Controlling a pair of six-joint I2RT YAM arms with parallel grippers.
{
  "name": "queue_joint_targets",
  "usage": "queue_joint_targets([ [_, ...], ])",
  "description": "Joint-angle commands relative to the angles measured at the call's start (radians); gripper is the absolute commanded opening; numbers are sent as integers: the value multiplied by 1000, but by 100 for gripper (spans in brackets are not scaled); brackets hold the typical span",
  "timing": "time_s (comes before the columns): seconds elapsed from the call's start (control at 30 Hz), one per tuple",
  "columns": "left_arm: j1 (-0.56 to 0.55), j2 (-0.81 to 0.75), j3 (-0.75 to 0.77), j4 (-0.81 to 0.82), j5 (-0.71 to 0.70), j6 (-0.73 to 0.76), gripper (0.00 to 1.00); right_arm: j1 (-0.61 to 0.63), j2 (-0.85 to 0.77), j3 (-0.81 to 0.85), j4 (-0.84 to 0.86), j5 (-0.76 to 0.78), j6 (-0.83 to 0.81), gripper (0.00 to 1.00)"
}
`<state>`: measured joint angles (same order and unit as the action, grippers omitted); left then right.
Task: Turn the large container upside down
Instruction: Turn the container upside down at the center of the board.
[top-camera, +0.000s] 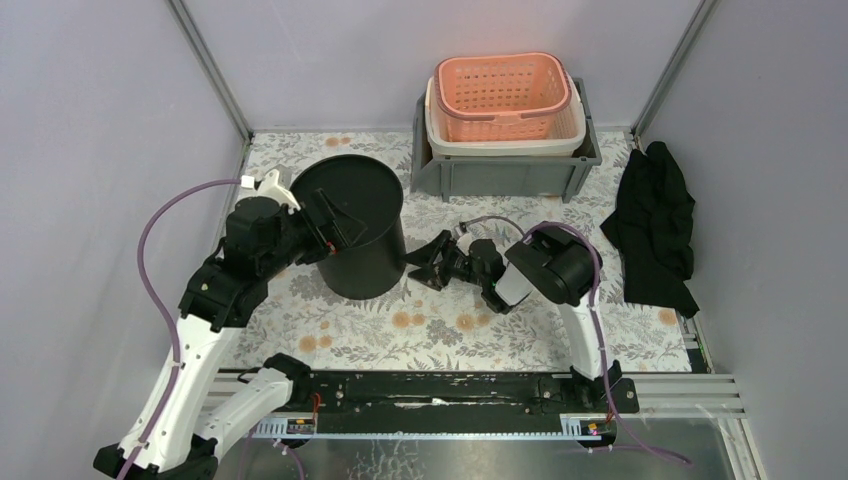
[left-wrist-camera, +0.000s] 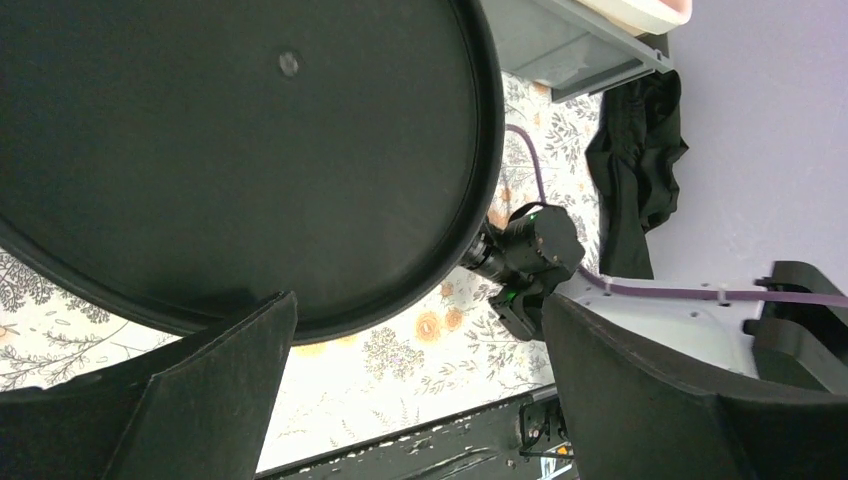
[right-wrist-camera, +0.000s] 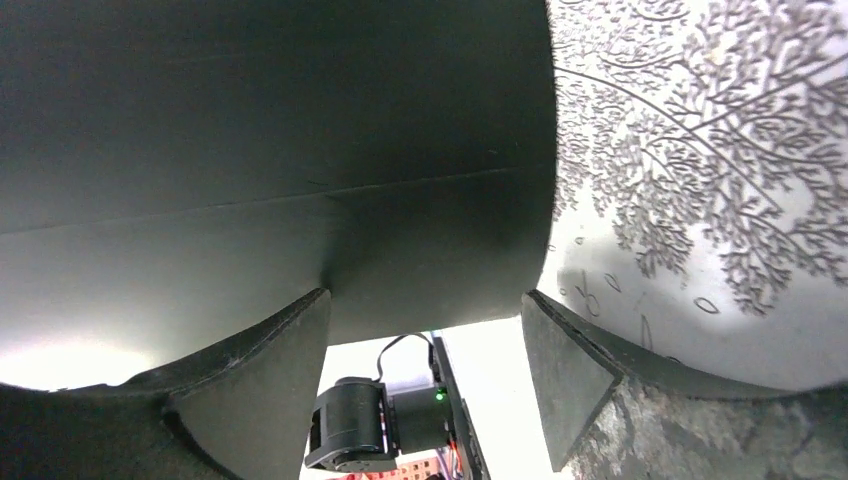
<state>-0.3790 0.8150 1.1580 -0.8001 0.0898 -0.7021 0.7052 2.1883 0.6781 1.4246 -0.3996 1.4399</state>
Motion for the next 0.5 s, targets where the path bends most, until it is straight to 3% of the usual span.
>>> queue_joint_targets([
  [0.0, -3, -3, -20, 66, 7, -10, 100, -28, 10, -41, -555, -4, -139, 79],
  [0.2, -1, 9, -3, 65, 1, -3, 100, -32, -109, -61, -694, 12, -313, 79],
  [0.47, -2, 14, 74, 30, -14, 16, 100, -32, -446, -96, -960, -83, -613, 78],
])
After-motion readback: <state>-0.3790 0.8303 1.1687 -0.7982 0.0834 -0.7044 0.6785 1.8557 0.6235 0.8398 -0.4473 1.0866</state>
